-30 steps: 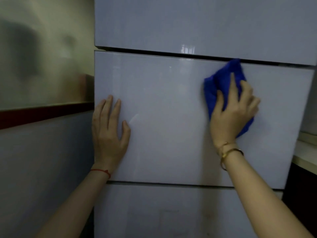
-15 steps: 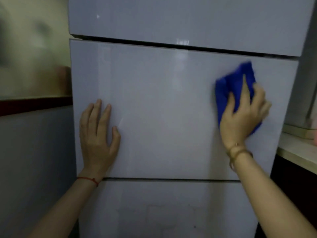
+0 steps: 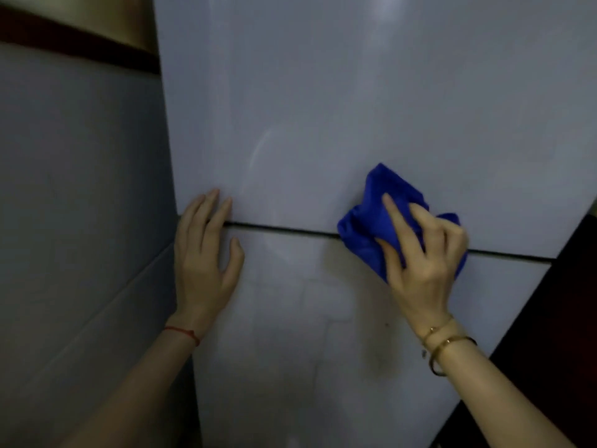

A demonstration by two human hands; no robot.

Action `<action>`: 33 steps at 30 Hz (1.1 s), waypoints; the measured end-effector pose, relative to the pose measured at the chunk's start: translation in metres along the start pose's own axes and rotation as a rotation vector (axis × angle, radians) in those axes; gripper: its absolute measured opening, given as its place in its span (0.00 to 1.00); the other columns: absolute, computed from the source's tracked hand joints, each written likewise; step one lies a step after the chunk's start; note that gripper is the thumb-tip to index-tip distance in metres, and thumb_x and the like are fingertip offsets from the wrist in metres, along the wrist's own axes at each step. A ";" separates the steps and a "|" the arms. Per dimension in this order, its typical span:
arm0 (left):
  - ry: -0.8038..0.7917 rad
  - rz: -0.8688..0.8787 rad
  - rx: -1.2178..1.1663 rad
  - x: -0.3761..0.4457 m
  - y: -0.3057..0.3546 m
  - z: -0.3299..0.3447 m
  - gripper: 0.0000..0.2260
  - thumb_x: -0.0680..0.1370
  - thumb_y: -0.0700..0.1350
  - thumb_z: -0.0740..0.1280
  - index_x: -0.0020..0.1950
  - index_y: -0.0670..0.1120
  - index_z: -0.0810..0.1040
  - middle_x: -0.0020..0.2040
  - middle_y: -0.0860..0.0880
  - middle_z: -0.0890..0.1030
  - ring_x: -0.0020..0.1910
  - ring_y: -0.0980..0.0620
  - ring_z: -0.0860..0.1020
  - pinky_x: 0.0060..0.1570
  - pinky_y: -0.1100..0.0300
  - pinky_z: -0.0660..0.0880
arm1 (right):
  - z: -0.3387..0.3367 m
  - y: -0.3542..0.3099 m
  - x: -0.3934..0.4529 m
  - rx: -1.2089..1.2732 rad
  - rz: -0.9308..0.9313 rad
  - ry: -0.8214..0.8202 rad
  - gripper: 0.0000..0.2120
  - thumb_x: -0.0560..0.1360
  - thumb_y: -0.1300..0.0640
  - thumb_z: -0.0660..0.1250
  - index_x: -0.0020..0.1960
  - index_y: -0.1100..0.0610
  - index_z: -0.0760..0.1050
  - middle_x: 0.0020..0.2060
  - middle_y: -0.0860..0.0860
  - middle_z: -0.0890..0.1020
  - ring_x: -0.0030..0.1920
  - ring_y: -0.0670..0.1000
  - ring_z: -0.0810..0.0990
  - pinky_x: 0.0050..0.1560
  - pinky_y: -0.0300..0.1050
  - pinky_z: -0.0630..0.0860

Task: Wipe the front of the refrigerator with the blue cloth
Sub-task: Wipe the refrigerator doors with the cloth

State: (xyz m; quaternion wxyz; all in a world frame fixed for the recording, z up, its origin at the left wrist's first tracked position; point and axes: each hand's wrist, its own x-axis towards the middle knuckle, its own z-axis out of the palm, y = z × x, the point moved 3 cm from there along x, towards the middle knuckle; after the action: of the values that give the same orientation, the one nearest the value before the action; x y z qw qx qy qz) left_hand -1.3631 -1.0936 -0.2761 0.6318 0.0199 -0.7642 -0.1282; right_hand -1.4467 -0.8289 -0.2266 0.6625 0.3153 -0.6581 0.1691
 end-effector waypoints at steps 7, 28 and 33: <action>-0.041 -0.074 0.058 -0.078 -0.044 0.006 0.22 0.80 0.39 0.62 0.74 0.39 0.65 0.75 0.39 0.64 0.77 0.49 0.57 0.79 0.57 0.53 | 0.070 -0.101 -0.045 0.065 -0.292 -0.011 0.19 0.76 0.58 0.71 0.66 0.49 0.76 0.61 0.47 0.73 0.49 0.54 0.71 0.45 0.48 0.71; 0.067 0.063 0.061 -0.102 -0.083 0.034 0.20 0.81 0.41 0.57 0.73 0.39 0.63 0.73 0.39 0.60 0.79 0.57 0.48 0.79 0.57 0.48 | 0.089 -0.121 -0.194 0.034 -0.459 -0.136 0.19 0.78 0.60 0.63 0.67 0.49 0.70 0.62 0.47 0.71 0.51 0.54 0.70 0.48 0.48 0.68; 0.056 0.047 0.053 -0.102 -0.081 0.032 0.20 0.81 0.41 0.57 0.73 0.39 0.63 0.73 0.39 0.60 0.79 0.57 0.48 0.79 0.57 0.49 | 0.072 -0.096 -0.194 -0.001 -0.412 -0.149 0.23 0.75 0.61 0.69 0.67 0.49 0.71 0.62 0.48 0.72 0.50 0.56 0.70 0.47 0.49 0.67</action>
State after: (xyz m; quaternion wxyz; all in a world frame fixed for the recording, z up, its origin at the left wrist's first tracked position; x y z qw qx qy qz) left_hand -1.3842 -1.1462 -0.3977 0.6549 0.0223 -0.7497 -0.0926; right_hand -1.4553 -0.9098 -0.4397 0.6325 0.4544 -0.6272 0.0062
